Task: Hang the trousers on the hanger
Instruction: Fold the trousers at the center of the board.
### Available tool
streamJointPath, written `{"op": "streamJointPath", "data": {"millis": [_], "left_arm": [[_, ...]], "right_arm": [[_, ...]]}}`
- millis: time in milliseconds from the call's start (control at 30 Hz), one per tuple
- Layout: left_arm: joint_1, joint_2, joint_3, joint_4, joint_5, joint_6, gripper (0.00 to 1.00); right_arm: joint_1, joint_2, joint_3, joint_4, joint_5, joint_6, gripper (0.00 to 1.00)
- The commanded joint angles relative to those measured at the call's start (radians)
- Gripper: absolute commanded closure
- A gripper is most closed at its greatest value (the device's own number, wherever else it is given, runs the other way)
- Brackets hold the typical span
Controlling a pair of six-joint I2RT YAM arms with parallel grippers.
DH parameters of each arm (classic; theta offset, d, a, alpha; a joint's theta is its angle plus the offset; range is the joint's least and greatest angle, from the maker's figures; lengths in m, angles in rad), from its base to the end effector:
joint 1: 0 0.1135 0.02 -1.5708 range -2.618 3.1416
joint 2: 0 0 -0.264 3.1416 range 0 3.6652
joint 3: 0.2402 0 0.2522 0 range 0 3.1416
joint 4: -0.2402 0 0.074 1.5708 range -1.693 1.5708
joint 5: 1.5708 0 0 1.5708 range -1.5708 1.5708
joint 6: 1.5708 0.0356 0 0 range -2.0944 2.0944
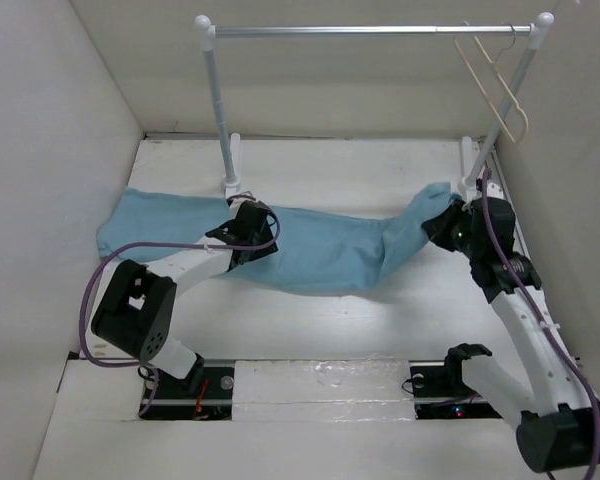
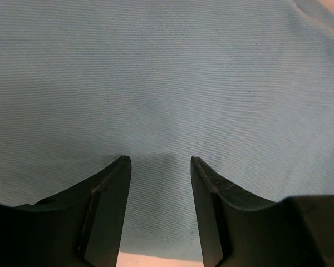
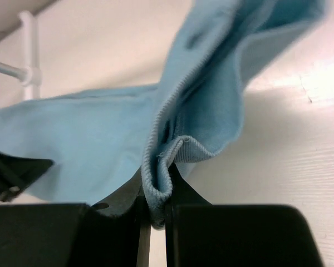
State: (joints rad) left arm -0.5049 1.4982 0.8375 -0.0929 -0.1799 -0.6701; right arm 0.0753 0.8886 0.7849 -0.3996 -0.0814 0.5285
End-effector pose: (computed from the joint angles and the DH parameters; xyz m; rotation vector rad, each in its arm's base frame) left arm 0.2749 -0.1447 0.1992 -0.2840 2.3238 -0.3858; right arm 0.1985 0.0179 0.2999 0.4232 2.0609 0.4514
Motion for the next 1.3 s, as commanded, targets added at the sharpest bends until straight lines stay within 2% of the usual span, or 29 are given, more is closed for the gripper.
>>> {"op": "streamJointPath", "data": {"millis": [0, 67, 100, 233, 400, 467, 500, 600, 633, 733, 833, 867, 933, 967, 1033, 1067, 1100, 1167, 1200, 1233, 1267], "left_arm": [[-0.021, 0.034, -0.009, 0.009, 0.022, -0.005, 0.57], [-0.043, 0.065, 0.006, 0.004, 0.042, -0.009, 0.59], [-0.055, 0.065, 0.011, 0.008, 0.042, -0.009, 0.64], [-0.139, 0.077, 0.034, 0.061, 0.101, -0.025, 0.67], [-0.316, 0.155, 0.136, 0.067, 0.138, -0.057, 0.68], [-0.366, 0.218, 0.181, 0.068, 0.143, -0.065, 0.68], [-0.430, 0.290, 0.240, 0.071, 0.161, -0.081, 0.68], [-0.478, 0.373, 0.299, 0.070, 0.209, -0.100, 0.68], [-0.501, 0.422, 0.367, 0.055, 0.221, -0.109, 0.68], [-0.511, 0.468, 0.477, 0.007, 0.234, -0.123, 0.67], [-0.502, 0.424, 0.474, -0.008, 0.197, -0.141, 0.65], [-0.489, 0.359, 0.456, -0.013, 0.191, -0.141, 0.64], [-0.422, 0.268, 0.376, -0.022, 0.120, -0.134, 0.61], [-0.391, 0.160, 0.350, -0.033, 0.100, -0.128, 0.60], [-0.261, 0.041, 0.260, -0.063, 0.047, -0.109, 0.58], [-0.204, -0.081, 0.238, -0.077, 0.030, -0.102, 0.58], [-0.072, -0.142, 0.206, -0.096, 0.005, -0.092, 0.58], [0.091, -0.292, 0.189, -0.123, 0.013, -0.057, 0.57], [0.182, -0.337, 0.187, -0.126, 0.064, -0.043, 0.57], [0.374, -0.369, 0.187, -0.123, 0.107, -0.030, 0.56], [0.469, -0.421, 0.195, -0.123, 0.153, -0.022, 0.56]], "right_arm": [[0.104, -0.036, 0.207, -0.131, 0.208, 0.004, 1.00], [0.126, -0.028, 0.357, -0.220, 0.273, -0.057, 1.00], [0.126, -0.017, 0.400, -0.244, 0.281, -0.073, 1.00], [0.106, -0.002, 0.572, -0.332, 0.285, -0.166, 1.00], [0.040, 0.019, 0.730, -0.383, 0.227, -0.251, 1.00], [0.003, 0.052, 0.819, -0.419, 0.189, -0.300, 1.00], [-0.027, 0.087, 0.890, -0.438, 0.134, -0.346, 1.00], [-0.028, 0.128, 0.956, -0.461, 0.089, -0.390, 1.00], [-0.028, 0.151, 0.965, -0.455, 0.022, -0.410, 1.00], [-0.013, 0.185, 0.950, -0.444, -0.052, -0.429, 1.00], [0.084, 0.207, 0.881, -0.389, -0.069, -0.432, 1.00], [0.148, 0.213, 0.869, -0.362, -0.061, -0.432, 1.00], [0.211, 0.237, 0.858, -0.340, -0.037, -0.430, 1.00], [0.240, 0.269, 0.863, -0.322, -0.037, -0.424, 1.00], [0.342, 0.308, 0.879, -0.298, -0.011, -0.421, 1.00], [0.374, 0.353, 0.905, -0.276, -0.003, -0.418, 1.00], [0.429, 0.381, 0.925, -0.268, 0.005, -0.417, 1.00], [0.486, 0.474, 0.982, -0.222, 0.011, -0.407, 1.00], [0.512, 0.512, 1.007, -0.205, 0.003, -0.406, 1.00], [0.568, 0.559, 1.037, -0.193, 0.000, -0.406, 1.00], [0.599, 0.607, 1.071, -0.176, -0.006, -0.401, 1.00]]}}
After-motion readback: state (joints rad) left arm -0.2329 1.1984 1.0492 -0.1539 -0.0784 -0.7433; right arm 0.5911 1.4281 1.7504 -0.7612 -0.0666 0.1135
